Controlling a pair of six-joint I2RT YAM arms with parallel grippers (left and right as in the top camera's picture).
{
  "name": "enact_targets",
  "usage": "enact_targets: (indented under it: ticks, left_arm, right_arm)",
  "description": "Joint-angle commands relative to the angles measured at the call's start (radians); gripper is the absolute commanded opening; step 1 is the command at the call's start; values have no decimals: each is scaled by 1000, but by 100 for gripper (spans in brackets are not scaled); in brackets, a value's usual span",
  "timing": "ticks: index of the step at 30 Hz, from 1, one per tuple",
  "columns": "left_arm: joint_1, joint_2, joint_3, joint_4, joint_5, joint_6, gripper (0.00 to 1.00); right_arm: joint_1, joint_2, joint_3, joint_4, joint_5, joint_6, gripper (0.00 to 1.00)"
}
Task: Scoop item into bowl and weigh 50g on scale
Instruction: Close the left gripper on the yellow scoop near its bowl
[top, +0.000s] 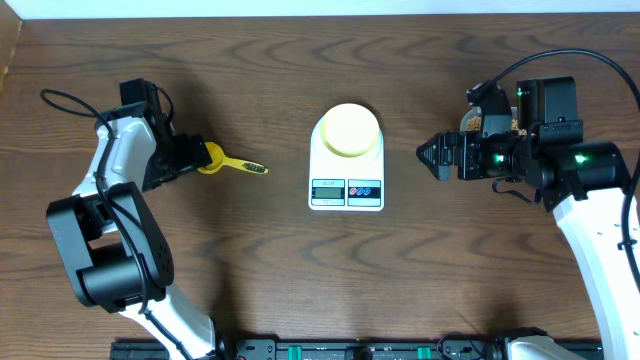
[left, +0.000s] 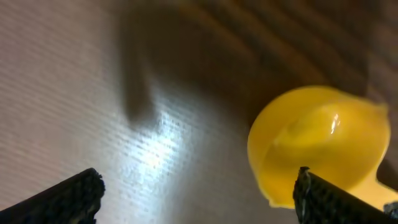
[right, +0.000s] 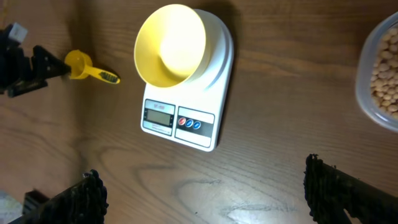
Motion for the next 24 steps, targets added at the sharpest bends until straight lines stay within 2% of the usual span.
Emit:
enact_targets:
  ticks: [1, 8, 13, 24]
  left_arm:
    - [-1, 11, 9, 25, -8, 27, 95]
    - [-1, 30, 9, 93, -8, 30, 89]
    - [-1, 31, 8, 99, -9, 30, 80]
    - [-12, 32, 5, 122, 24, 41, 73]
  right_arm:
    - [8, -10, 24, -3, -27, -15, 99]
    - [19, -10, 24, -2, -27, -15, 99]
    - [19, -10, 24, -2, -23, -14, 99]
    - [19, -10, 24, 14, -8, -3, 99]
